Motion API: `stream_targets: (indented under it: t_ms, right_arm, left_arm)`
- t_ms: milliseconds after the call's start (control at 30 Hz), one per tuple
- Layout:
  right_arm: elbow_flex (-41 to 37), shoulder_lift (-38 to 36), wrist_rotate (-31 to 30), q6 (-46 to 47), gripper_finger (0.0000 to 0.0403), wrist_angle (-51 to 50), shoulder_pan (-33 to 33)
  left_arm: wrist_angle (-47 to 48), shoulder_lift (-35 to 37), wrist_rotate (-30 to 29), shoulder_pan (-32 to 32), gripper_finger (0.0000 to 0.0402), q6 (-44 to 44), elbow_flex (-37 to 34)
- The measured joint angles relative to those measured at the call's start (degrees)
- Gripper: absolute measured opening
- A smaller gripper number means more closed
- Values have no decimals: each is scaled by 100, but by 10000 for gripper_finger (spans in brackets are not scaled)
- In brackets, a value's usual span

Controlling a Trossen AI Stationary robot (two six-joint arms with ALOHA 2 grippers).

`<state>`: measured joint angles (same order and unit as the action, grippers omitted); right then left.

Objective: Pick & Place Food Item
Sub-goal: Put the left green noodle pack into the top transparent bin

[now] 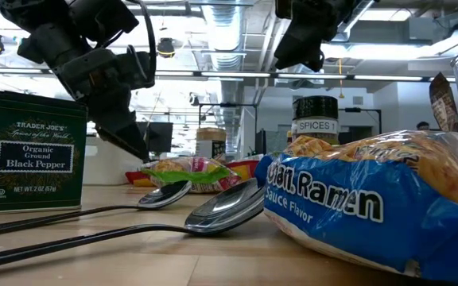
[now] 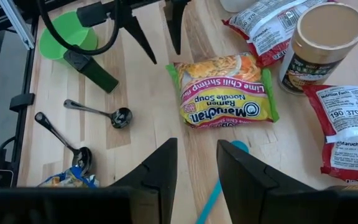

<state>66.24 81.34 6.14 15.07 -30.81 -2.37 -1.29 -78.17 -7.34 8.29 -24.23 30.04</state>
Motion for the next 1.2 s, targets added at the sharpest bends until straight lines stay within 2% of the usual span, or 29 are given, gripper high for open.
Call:
stream_targets:
  t_ms: [233, 633, 833, 1200]
  right_arm:
    - [0, -2, -1, 1, 107, 2, 0]
    - [0, -2, -1, 4, 107, 7, 0]
    - [0, -2, 0, 13, 107, 7, 0]
    - [0, -2, 1, 146, 107, 7, 0]
  left_arm:
    - [-65, -123, -193, 0, 211, 2, -4]
    - [-887, -822, -215, 0, 210, 0, -2]
    - [-928, -891, -215, -2, 178, -15, -2]
    - [-928, -891, -211, -1, 88, -29, -2]
